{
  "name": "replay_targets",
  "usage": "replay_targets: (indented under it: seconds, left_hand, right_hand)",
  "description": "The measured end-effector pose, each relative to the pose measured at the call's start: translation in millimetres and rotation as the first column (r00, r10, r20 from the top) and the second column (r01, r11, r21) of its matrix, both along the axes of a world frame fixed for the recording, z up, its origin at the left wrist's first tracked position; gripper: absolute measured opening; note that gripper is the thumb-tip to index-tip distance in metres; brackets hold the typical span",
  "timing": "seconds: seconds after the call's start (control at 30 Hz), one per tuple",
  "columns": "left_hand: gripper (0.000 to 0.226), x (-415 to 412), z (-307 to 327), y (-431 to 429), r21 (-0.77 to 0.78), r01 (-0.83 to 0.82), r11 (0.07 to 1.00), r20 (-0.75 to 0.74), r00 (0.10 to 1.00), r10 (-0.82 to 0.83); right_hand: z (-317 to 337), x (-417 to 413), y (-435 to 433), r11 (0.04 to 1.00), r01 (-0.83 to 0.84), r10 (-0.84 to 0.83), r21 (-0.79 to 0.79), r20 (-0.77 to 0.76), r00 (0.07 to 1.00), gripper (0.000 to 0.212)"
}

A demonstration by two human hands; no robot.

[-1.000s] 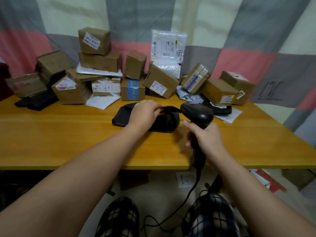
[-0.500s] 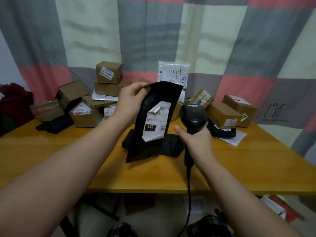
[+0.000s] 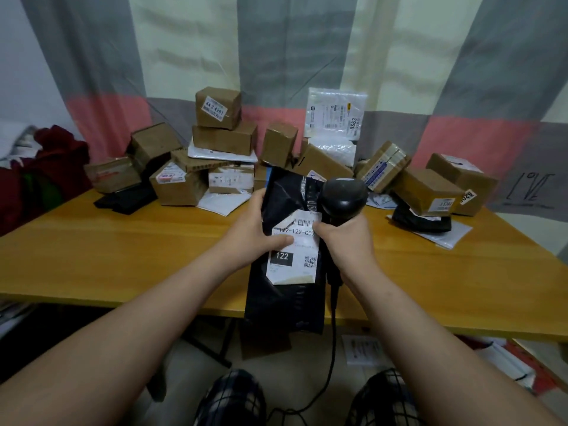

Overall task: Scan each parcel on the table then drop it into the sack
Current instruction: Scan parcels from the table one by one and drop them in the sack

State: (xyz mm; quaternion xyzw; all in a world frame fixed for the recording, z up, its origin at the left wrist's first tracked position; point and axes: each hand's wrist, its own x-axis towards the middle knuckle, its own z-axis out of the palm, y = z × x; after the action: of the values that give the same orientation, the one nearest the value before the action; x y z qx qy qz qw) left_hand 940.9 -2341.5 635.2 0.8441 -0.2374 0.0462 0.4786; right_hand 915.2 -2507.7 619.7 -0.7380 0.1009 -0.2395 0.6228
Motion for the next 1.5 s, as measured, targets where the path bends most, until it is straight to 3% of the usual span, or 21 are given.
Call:
replay_targets:
  seconds: [0.07,0.17,0.27,0.37,0.53,0.63,0.73,1.2,1.5]
  left_hand:
    - [0.066,2,2,-1,-0.084,-0.079,0.993,0.044,0.996,0.083]
    - [0.036,9,5,1,-0.222,-0.103,0.97,-0.007,0.995,0.105]
    - [0.015,14,7,7,-0.236,-0.122,0.964,-0.042,0.992,0.115]
    - [0.017,18,7,13,-0.309,-0.146,0.94,-0.071,0.989,0.13]
    - [0.018,26,7,25,-0.429,-0.216,0.877,-0.072,0.976,0.205]
    - [0.019,31,8,29,-0.472,-0.238,0.849,-0.083,0.971,0.226]
    - [0.02,33,11,32,-0.493,-0.249,0.834,-0.092,0.968,0.234]
    - [0.016,31,16,37,-0.473,-0.24,0.848,-0.095,0.971,0.221]
    - [0.027,25,15,55,-0.333,-0.245,0.911,0.092,0.953,0.29]
  right_hand:
    - [1,-2,2,0.999,-0.027,0.028,-0.03,0.023,0.999,0.04]
    - [1,-4,3,0.998,-0.063,0.063,-0.006,0.072,0.995,0.04]
    - [1,-5,1,0.998,-0.05,0.051,-0.027,0.073,0.996,0.037]
    - [2,-18,-2,0.996,-0.081,0.083,-0.03,0.089,0.993,0.03]
    - [-7,-51,1,0.945,-0.319,0.325,-0.072,0.094,0.941,0.01]
    - [-16,-57,9,0.936,-0.316,0.336,-0.157,0.125,0.933,0.012]
    - [-18,-59,15,0.946,-0.298,0.314,-0.127,0.143,0.938,0.01]
    - [-9,-58,25,0.939,-0.324,0.336,-0.114,0.115,0.935,0.011]
    - [-11,-61,31,0.929,-0.322,0.347,-0.184,0.129,0.929,0.014]
